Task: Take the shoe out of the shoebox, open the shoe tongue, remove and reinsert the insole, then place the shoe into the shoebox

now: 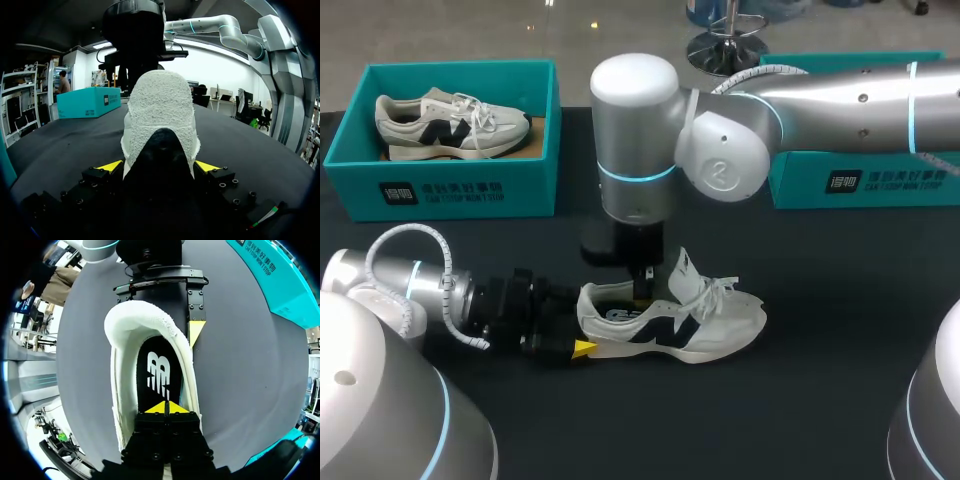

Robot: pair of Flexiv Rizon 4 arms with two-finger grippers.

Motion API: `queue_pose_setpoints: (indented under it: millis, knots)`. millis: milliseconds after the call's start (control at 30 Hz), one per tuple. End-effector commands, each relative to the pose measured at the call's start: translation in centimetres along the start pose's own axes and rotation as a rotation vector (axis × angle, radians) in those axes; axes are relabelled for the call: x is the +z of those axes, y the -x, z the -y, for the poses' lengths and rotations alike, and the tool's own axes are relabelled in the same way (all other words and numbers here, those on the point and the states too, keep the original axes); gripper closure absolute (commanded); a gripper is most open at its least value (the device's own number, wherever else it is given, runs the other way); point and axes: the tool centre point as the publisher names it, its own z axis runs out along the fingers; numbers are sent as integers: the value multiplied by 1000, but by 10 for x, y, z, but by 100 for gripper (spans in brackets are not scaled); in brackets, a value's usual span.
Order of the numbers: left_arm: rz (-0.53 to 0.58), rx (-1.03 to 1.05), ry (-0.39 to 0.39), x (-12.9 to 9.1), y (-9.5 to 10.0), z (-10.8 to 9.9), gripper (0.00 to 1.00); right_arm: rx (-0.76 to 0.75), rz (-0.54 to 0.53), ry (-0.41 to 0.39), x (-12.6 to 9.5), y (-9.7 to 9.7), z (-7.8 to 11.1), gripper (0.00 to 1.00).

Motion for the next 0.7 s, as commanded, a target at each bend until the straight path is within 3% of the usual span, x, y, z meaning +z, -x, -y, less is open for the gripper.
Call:
queue_pose_setpoints:
  millis: [33, 100, 433, 700]
  knots:
    - [1, 0, 0, 0, 0, -2, 100, -2, -2, 0, 0, 1, 1, 66]
    - [1, 0, 0, 0, 0, -2, 100, -3, -3, 2, 0, 1, 1, 58]
    - [1, 0, 0, 0, 0, -2, 100, -4, -10, 7, 6, 0, -5, 53]
    - [1, 0, 0, 0, 0, -2, 100, -20, -70, 12, 40, 1, -18, 51]
